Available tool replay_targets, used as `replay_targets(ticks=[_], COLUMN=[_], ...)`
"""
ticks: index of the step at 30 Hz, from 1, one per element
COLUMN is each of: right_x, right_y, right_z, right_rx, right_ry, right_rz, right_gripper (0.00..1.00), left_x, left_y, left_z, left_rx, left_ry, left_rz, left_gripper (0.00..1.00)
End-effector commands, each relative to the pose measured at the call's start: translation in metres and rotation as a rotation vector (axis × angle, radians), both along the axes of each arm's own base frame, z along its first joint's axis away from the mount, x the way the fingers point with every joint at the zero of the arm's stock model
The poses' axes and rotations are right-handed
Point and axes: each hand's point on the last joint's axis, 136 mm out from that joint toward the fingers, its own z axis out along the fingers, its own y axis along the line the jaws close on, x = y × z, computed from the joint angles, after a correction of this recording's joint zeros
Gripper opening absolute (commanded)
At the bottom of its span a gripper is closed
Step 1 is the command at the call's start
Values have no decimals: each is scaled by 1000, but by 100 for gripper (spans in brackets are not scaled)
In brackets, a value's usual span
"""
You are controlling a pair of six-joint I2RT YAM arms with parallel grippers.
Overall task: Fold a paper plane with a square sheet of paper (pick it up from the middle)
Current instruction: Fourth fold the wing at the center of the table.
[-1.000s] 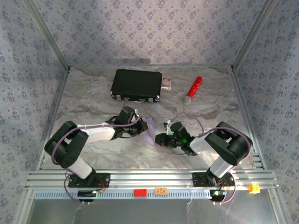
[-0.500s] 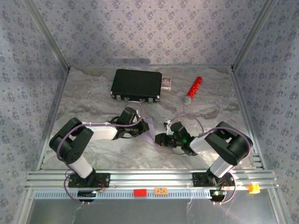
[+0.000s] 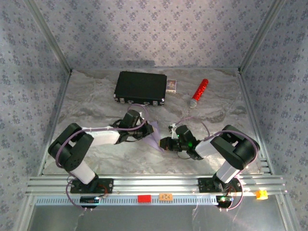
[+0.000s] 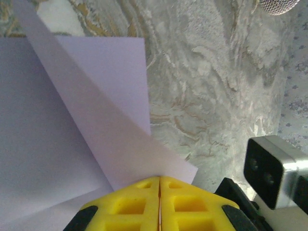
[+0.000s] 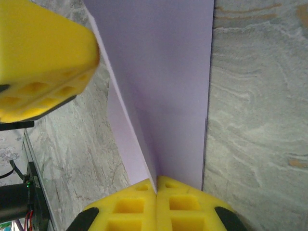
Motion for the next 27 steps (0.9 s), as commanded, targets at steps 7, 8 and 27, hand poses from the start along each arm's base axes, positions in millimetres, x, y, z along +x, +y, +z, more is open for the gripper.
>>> replay_targets(ticks=[7, 8, 27], right_x=[-6, -7, -7], right_y=[-5, -6, -10], right_z=[-24, -25, -31], right_rx=[-67, -66, -37], right_ry=[118, 124, 178], right_rz=[-2, -2, -31], right_gripper=[4, 4, 3], left_x=[-1, 0, 6], left_y=[7, 7, -9], left_z=[9, 9, 1], left_rx=[16, 14, -37], left_ry=[-46, -46, -31], left_rz=[18, 18, -53], left_gripper=[7, 7, 7])
